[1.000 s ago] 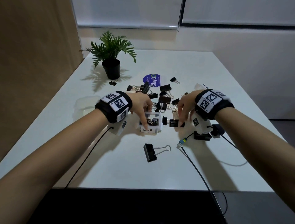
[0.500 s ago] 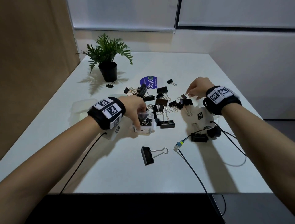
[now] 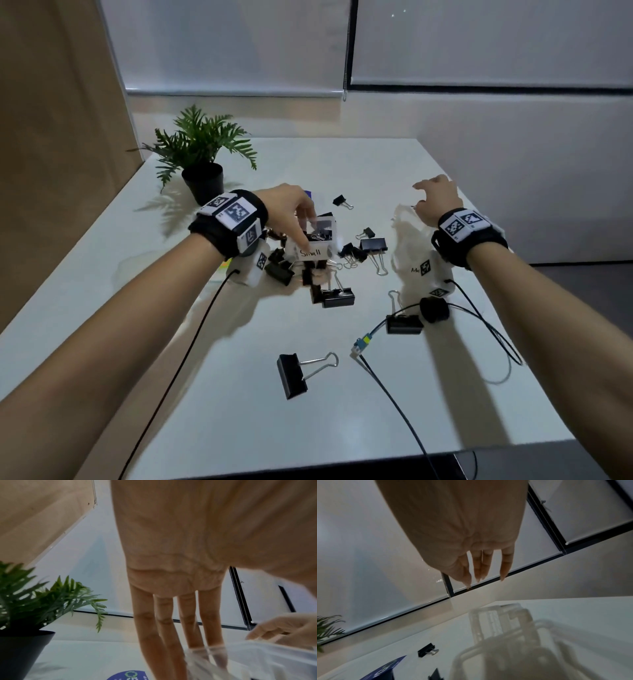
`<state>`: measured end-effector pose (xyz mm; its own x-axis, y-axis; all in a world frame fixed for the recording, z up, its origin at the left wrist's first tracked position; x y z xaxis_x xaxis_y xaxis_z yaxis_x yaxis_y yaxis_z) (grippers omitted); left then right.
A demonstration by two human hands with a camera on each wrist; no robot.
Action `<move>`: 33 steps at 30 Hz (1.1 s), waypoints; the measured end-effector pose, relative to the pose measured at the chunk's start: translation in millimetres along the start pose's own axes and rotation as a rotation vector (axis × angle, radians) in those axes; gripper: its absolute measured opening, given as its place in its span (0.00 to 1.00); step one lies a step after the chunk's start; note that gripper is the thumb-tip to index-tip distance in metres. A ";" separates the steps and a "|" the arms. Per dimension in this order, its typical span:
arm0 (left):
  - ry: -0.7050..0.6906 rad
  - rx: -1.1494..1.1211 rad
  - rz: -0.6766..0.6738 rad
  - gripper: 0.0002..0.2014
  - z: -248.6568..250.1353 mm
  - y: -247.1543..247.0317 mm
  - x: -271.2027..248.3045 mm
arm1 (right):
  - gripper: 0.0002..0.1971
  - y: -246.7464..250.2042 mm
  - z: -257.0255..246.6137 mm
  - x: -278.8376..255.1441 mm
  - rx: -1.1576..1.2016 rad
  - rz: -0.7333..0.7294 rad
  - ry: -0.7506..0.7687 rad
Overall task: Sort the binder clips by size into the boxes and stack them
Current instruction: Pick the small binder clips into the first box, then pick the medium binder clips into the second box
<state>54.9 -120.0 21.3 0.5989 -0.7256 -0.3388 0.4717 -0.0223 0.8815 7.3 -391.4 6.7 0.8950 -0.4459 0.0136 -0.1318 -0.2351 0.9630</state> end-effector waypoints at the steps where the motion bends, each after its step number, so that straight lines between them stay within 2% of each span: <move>1: -0.001 -0.001 0.022 0.25 0.6 4.3 6.5 | 0.24 -1.2 4.8 0.9 -0.024 -0.025 -0.036; 3: 0.000 0.000 0.061 0.24 2.1 11.6 20.0 | 0.27 -8.0 12.8 5.2 -0.089 -0.107 -0.067; 6: 0.021 -0.026 0.102 0.27 4.9 18.1 40.0 | 0.35 -26.2 12.1 5.8 -0.111 -0.283 -0.013; 8: 0.025 -0.018 0.124 0.28 12.3 21.4 55.4 | 0.35 -33.6 12.0 3.7 -0.113 -0.348 0.000; 11: 0.013 0.017 0.151 0.29 28.1 24.2 78.4 | 0.26 -29.6 11.5 4.3 -0.216 -0.317 0.000; 14: -0.001 0.033 0.170 0.31 42.6 24.6 104.2 | 0.22 -25.2 20.5 7.6 -0.198 -0.284 -0.021; 18: -0.012 0.050 0.140 0.33 58.3 19.7 137.5 | 0.16 -23.2 41.8 9.1 -0.124 -0.244 -0.099; 21: -0.042 0.088 0.106 0.33 71.4 14.1 156.6 | 0.10 -24.8 49.0 5.5 -0.226 -0.259 -0.148; 27: -0.033 0.126 0.022 0.35 78.7 -0.2 184.4 | 0.06 -28.3 60.2 14.7 -0.219 -0.292 -0.204; 33: 0.000 0.067 -0.030 0.32 68.3 -5.7 191.9 | 0.12 -31.7 70.2 20.7 -0.186 -0.280 -0.241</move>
<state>123.0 -306.1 -26.2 0.5849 -0.7241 -0.3654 0.4454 -0.0898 0.8908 0.1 -453.8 -42.5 0.7568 -0.5816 -0.2983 0.2016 -0.2263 0.9529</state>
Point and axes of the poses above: each hand's wrist, its own x-axis towards the middle knuckle, its own y-axis out of the back of the hand, z = x × y, the point moved 8 cm from there along x, towards the middle knuckle, and after that the axes turned 9 degrees about -z, right-handed, at the moved point
